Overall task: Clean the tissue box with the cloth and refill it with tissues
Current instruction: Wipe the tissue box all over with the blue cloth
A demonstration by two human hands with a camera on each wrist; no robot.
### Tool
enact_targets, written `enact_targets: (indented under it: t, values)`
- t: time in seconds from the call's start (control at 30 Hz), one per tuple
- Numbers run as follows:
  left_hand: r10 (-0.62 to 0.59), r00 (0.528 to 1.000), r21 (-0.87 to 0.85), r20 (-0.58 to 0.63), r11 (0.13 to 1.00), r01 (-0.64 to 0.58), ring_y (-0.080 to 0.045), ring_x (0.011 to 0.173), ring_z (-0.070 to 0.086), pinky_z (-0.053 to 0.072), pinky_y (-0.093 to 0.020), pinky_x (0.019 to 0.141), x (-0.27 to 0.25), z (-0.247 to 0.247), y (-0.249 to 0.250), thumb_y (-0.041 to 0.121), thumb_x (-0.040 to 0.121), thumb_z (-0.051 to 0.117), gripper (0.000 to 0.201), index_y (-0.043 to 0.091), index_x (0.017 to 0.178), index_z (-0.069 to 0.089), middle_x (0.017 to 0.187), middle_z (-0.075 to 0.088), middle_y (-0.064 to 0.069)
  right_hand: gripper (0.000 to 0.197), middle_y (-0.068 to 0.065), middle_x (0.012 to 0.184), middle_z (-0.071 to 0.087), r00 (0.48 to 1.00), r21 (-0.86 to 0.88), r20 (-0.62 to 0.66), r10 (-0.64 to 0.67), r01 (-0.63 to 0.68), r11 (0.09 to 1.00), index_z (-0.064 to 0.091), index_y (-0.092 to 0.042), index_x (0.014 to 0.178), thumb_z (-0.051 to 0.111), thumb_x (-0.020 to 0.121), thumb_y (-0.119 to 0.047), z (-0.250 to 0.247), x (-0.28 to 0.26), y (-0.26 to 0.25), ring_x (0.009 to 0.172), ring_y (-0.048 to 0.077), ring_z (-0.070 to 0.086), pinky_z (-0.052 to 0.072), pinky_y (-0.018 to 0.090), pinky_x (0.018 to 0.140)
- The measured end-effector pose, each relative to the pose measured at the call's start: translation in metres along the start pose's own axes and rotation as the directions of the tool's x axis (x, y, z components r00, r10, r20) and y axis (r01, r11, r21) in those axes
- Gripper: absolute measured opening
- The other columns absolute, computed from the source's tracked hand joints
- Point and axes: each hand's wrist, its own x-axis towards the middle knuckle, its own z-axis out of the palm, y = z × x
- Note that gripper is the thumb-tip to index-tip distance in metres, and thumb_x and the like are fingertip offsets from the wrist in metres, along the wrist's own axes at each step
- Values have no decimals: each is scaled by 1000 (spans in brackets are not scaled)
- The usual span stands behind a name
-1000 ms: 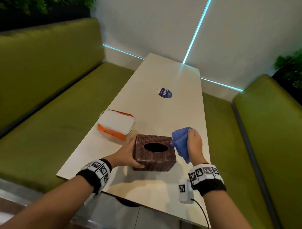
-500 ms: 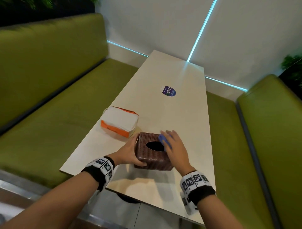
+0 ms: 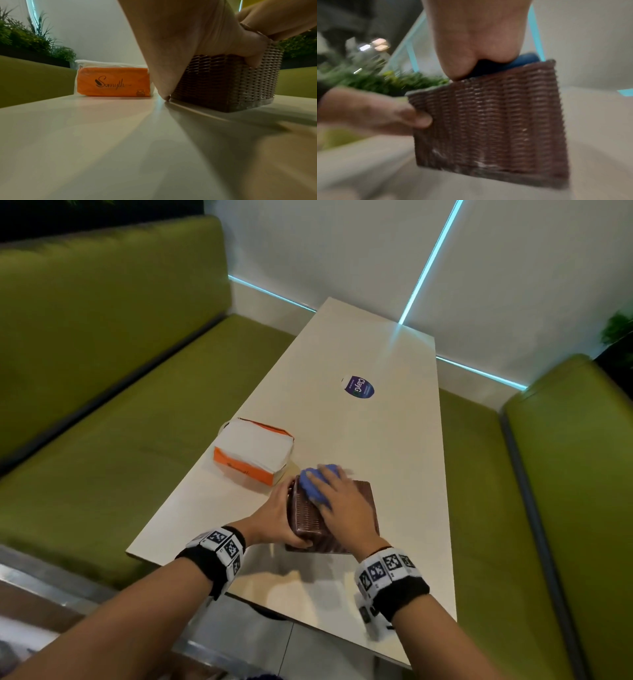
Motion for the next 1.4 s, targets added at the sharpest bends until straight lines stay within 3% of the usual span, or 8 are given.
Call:
enact_targets:
  t: [0.2,0.37,0.6,0.73,1.0,1.13,1.23,1.4]
  values:
    - [-28,999,-17,32,999,28,-18,136,40,38,-43,114,5,-3,-3,45,41,96,131,47,140,10,146,33,-1,53,-4,153,35,972,160,63,228,-236,959,46,-31,140,45,92,-9,-17,17,14,144,24,25,27,42,115]
    - [-86,995,51,51,995,83,-17,132,45,41,-42,112,10,-1,-13,48,40,94,126,22,144,27,141,42,-2,56,-5,158,25,984,82,167,-61,48,996,41,-30,143,46,93,-6,-8,-3,-26,148,28,12,14,43,120]
    - [-12,998,28,67,1000,10,-14,134,34,34,-28,114,8,-7,5,43,43,91,139,15,150,8,146,27,-1,53,-3,162,8,956,25,248,154,-165,986,22,-41,149,36,99,-50,-17,16,-8,149,29,4,12,49,120]
    - [-86,993,-37,77,995,90,-15,135,42,39,-38,114,6,-5,0,36,42,95,136,27,147,9,148,37,0,48,-7,162,7,956,10,293,19,-23,1000,33,-39,146,43,99,-41,-21,-6,-30,149,25,6,28,41,114]
    - [-52,996,-41,67,998,55,-17,135,43,37,-42,115,6,-5,2,41,40,94,137,23,148,11,145,35,-4,46,-6,149,43,982,-82,134,-134,146,986,55,-34,133,60,87,-33,-30,-67,34,132,27,44,42,39,107]
    - [-60,995,-41,83,997,64,-18,136,39,36,-45,116,8,-4,0,42,39,95,140,26,148,9,146,32,-2,25,-2,120,67,987,266,-26,156,-144,953,70,-24,116,62,92,-27,-64,-59,39,109,19,60,43,19,92]
    - [-51,995,-35,85,998,54,-16,138,35,32,-43,118,9,-4,-1,42,40,94,139,27,149,9,146,31,-1,28,-2,87,72,914,412,-206,351,-244,878,71,-26,96,50,96,-45,-73,-44,28,82,13,65,52,34,71]
    - [-27,1000,-48,14,998,27,-16,137,37,35,-44,116,7,3,-2,43,41,95,134,33,146,12,144,33,-1,54,2,154,33,940,-8,-105,324,-327,945,37,-37,144,33,94,-57,-16,-37,23,133,28,40,38,41,105]
